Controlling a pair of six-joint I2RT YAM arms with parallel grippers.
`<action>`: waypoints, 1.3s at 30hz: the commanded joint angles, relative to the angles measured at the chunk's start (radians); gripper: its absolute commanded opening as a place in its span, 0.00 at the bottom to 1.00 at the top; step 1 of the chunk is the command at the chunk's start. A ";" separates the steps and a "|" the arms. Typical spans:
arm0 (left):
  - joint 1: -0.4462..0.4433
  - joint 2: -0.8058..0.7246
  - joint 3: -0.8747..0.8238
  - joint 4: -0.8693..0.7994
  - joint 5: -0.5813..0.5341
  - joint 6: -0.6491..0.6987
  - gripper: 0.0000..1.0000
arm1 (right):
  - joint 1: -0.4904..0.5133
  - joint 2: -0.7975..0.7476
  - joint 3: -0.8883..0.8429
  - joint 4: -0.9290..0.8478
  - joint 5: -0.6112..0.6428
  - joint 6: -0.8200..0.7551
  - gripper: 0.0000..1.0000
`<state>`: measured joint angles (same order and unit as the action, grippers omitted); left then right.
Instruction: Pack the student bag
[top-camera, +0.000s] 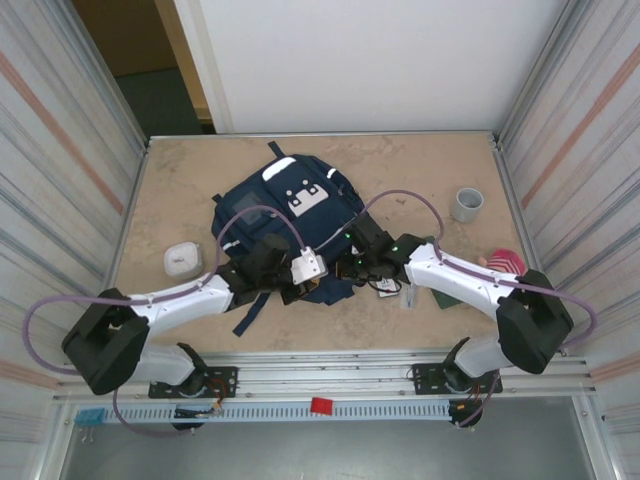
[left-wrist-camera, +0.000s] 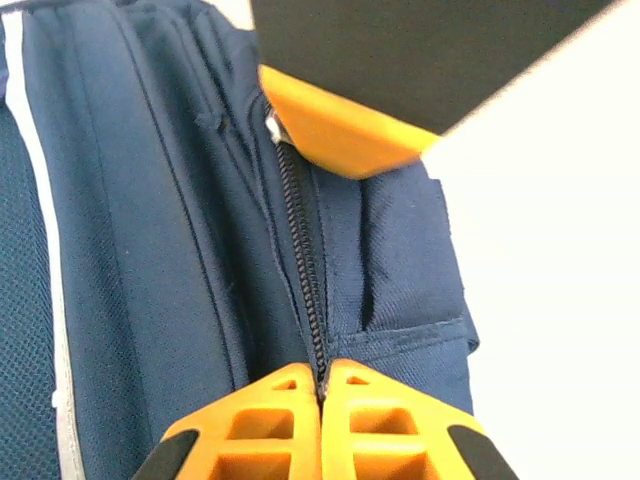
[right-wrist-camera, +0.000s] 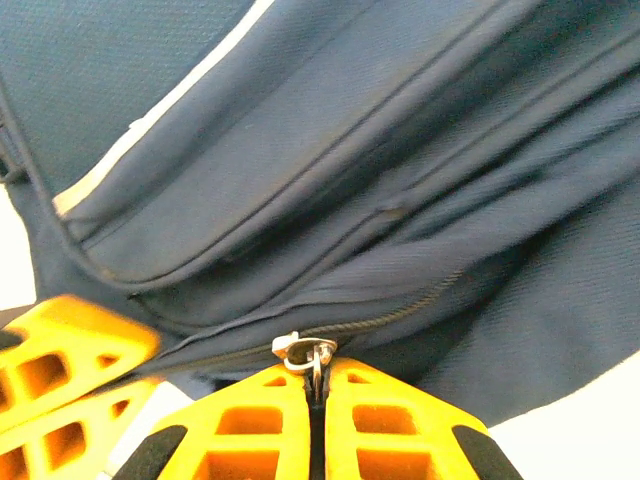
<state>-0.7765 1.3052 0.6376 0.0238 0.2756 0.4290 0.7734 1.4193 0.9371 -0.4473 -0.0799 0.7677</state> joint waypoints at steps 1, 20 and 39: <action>0.002 -0.089 0.026 -0.145 0.030 0.069 0.00 | -0.076 -0.054 -0.033 -0.065 0.067 -0.043 0.05; -0.040 -0.216 0.089 -0.222 0.012 -0.006 0.61 | -0.066 -0.079 -0.058 0.035 -0.084 -0.196 0.04; -0.067 0.016 0.144 -0.170 -0.030 0.070 0.11 | -0.095 -0.158 -0.113 0.064 -0.084 -0.154 0.03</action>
<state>-0.8337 1.4002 0.7963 -0.1009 0.2211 0.4400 0.7273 1.3029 0.8505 -0.4091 -0.1696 0.5941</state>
